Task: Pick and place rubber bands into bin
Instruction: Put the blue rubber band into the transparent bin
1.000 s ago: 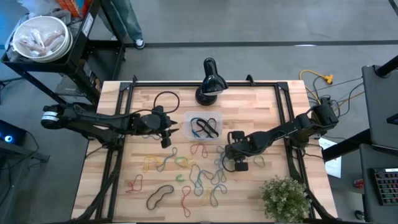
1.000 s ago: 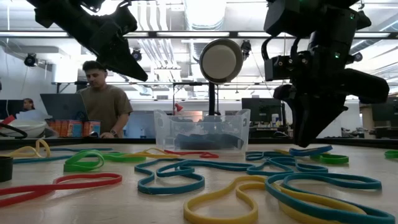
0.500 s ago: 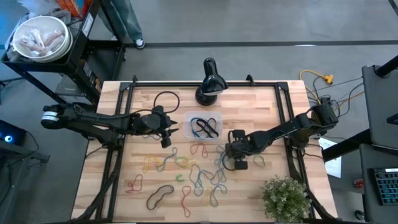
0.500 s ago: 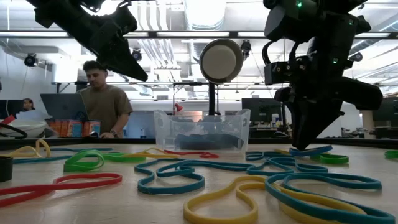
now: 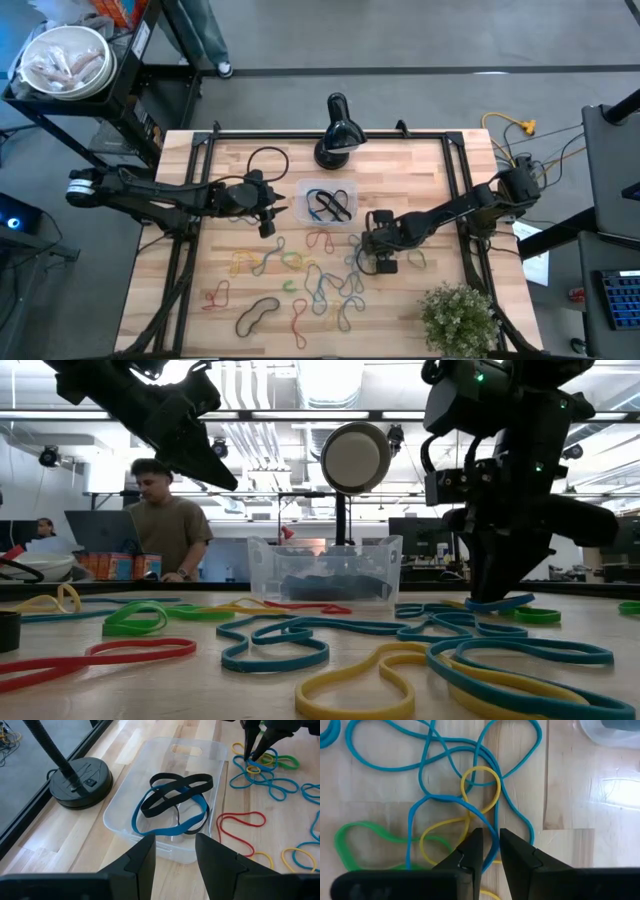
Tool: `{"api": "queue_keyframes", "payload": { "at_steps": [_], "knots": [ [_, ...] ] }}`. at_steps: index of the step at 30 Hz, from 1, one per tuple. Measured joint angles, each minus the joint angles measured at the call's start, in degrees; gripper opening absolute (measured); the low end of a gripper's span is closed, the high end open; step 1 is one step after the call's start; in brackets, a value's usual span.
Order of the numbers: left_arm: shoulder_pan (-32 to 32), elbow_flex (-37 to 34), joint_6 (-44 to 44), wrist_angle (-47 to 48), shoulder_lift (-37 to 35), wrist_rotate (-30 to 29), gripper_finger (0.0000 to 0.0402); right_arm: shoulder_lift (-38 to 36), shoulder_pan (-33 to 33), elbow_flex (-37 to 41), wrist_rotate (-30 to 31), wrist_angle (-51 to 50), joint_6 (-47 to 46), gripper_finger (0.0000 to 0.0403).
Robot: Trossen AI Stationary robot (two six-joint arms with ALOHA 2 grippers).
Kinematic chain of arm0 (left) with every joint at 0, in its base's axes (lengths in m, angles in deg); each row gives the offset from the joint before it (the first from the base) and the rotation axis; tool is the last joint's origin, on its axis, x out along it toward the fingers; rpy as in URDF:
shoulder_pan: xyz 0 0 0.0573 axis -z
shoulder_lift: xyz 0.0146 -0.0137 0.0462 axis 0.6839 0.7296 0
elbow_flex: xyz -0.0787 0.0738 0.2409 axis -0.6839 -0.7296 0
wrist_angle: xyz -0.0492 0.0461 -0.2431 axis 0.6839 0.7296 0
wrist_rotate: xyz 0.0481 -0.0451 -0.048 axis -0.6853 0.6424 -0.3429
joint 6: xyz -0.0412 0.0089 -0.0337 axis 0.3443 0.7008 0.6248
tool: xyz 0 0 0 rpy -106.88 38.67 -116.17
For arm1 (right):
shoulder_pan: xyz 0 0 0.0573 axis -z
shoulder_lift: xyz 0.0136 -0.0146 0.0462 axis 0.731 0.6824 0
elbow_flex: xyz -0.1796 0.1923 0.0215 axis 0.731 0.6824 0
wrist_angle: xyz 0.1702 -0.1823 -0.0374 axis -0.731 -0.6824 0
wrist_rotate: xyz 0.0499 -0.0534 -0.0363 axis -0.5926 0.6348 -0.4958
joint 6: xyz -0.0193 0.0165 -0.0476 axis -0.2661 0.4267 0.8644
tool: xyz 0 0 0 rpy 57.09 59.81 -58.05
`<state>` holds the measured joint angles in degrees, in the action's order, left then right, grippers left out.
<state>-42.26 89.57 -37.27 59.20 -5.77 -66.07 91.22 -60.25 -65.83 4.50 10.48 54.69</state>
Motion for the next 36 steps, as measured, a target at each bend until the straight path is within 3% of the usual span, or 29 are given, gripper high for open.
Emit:
{"api": "queue_keyframes", "payload": {
  "at_steps": [12,20,32,36],
  "knots": [
    [0.0,0.0,0.0,0.0,0.0,0.0,0.0124,-0.1,0.0,0.0,0.3,-0.5,0.2,0.0011],
    [0.0,0.0,0.0,0.0,0.0,0.0,0.0124,-1.1,0.0,-0.7,0.4,-1.9,0.0,0.0009],
    [0.0,0.0,0.0,0.1,0.0,0.0,0.0124,-9.9,-0.1,-3.8,0.6,-3.5,2.0,0.0008],
    [0.0,0.0,0.0,0.0,0.0,0.0,0.0124,-12.2,-0.1,-5.3,4.6,-1.2,5.2,0.0008]
  ]
}}
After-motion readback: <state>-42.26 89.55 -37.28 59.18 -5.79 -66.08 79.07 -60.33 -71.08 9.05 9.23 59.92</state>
